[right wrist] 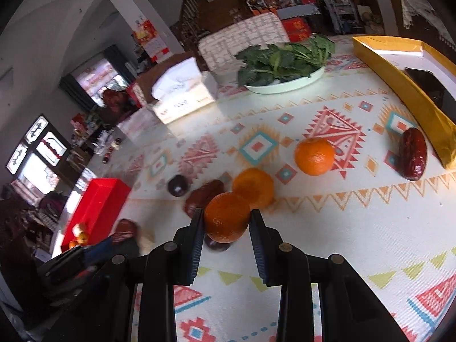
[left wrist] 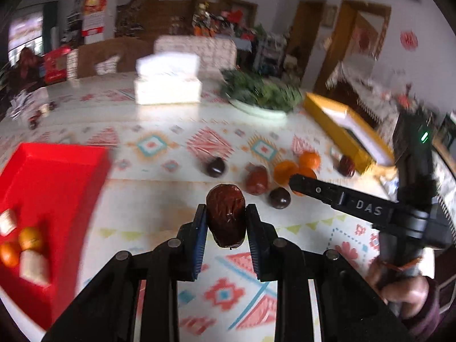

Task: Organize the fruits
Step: 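Drop the date and orange into the red tray with both grippers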

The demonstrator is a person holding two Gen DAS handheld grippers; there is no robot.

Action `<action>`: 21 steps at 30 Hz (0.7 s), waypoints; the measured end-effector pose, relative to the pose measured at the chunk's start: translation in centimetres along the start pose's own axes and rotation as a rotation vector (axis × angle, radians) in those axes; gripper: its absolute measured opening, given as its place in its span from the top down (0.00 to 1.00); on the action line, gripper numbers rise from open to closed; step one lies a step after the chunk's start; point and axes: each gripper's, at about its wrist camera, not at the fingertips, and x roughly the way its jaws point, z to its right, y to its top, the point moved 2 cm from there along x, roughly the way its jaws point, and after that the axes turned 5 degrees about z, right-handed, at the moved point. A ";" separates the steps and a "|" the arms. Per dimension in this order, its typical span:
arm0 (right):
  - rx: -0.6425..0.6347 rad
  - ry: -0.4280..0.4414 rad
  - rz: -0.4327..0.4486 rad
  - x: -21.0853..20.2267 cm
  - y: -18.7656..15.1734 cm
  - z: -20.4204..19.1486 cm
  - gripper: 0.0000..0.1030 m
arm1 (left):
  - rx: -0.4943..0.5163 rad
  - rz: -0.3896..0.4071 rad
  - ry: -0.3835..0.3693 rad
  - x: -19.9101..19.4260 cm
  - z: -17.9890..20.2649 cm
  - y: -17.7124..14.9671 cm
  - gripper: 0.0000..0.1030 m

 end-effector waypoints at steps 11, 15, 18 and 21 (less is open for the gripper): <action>-0.135 0.033 0.023 -1.0 -0.8 -5.1 0.66 | -0.145 0.128 0.199 -11.1 -12.7 0.3 0.75; -0.200 0.084 0.005 -1.8 -1.3 -9.3 0.66 | -0.228 0.134 0.251 -12.3 -17.8 0.1 0.75; -0.230 0.162 -0.039 -1.1 -1.7 -13.2 0.66 | -0.279 0.121 0.275 -12.3 -20.5 -0.5 0.75; -0.249 0.215 -0.096 0.7 -2.7 -16.5 0.66 | -0.320 0.092 0.290 -11.8 -23.0 -1.4 0.75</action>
